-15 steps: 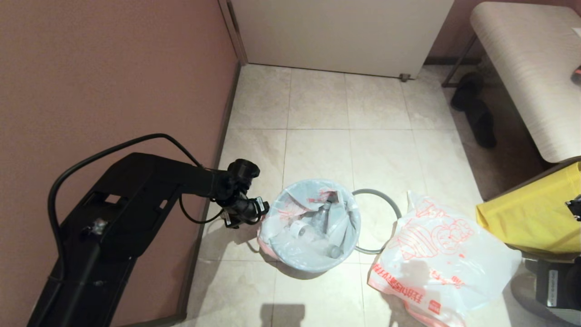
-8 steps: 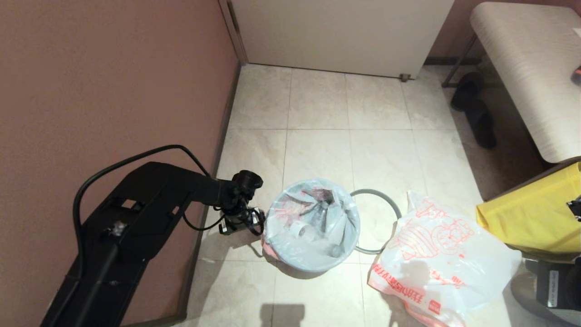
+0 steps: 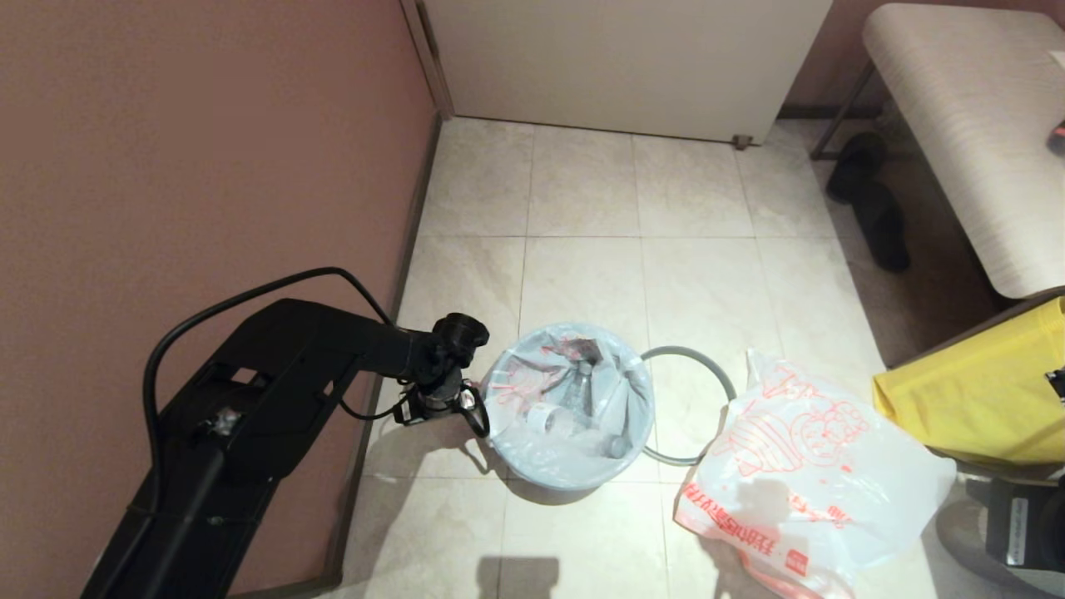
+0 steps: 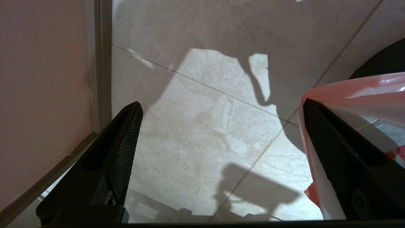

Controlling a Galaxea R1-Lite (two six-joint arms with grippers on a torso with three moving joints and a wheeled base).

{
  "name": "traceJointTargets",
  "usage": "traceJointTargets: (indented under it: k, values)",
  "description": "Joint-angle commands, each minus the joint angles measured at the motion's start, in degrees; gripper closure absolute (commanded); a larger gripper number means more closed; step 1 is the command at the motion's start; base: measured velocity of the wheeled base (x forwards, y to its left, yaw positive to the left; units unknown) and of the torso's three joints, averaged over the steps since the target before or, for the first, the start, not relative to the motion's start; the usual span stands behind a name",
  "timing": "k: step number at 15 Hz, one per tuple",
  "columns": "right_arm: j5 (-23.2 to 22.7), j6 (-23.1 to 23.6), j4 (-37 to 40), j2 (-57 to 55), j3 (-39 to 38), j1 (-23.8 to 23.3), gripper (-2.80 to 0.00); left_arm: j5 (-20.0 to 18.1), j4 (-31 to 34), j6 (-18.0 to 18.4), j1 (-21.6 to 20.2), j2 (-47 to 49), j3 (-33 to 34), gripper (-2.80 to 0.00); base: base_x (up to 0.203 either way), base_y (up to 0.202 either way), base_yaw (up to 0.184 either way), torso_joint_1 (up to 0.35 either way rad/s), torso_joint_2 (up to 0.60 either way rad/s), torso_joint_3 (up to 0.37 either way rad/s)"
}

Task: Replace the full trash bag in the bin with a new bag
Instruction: Place the trash bag on the floor

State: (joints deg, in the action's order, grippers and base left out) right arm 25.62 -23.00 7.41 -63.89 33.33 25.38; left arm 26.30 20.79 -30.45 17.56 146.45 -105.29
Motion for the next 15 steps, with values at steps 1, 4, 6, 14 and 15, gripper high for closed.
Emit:
traceJointTargets:
  k: [1,4,6,14,15]
  values:
    - [0.13,-0.11,0.15,0.32,-0.11,0.02,0.0,0.16,0.13,-0.13,0.11,-0.09,0.0,-2.8,0.0,0.0,0.0,0.0,0.0,0.0]
    - [0.13,-0.11,0.07,0.26,-0.1,0.02,0.0,-0.03,-0.22,-0.4,0.11,0.16,-0.18,0.0,0.0,0.0,0.0,0.0,0.0,0.0]
    - [0.13,-0.11,0.13,0.26,-0.02,0.02,0.0,-0.28,-0.22,-0.4,0.11,0.24,-0.18,0.0,0.0,0.0,0.0,0.0,0.0,0.0]
    - [0.13,-0.11,-0.03,0.09,-0.02,0.03,0.0,-0.37,-0.22,-0.4,-0.07,0.33,-0.18,0.0,0.0,0.0,0.0,0.0,0.0,0.0]
    - [0.13,-0.11,-0.03,0.17,-0.02,0.1,0.0,-0.37,-0.22,-0.4,-0.07,0.33,-0.18,0.0,0.0,0.0,0.0,0.0,0.0,0.0]
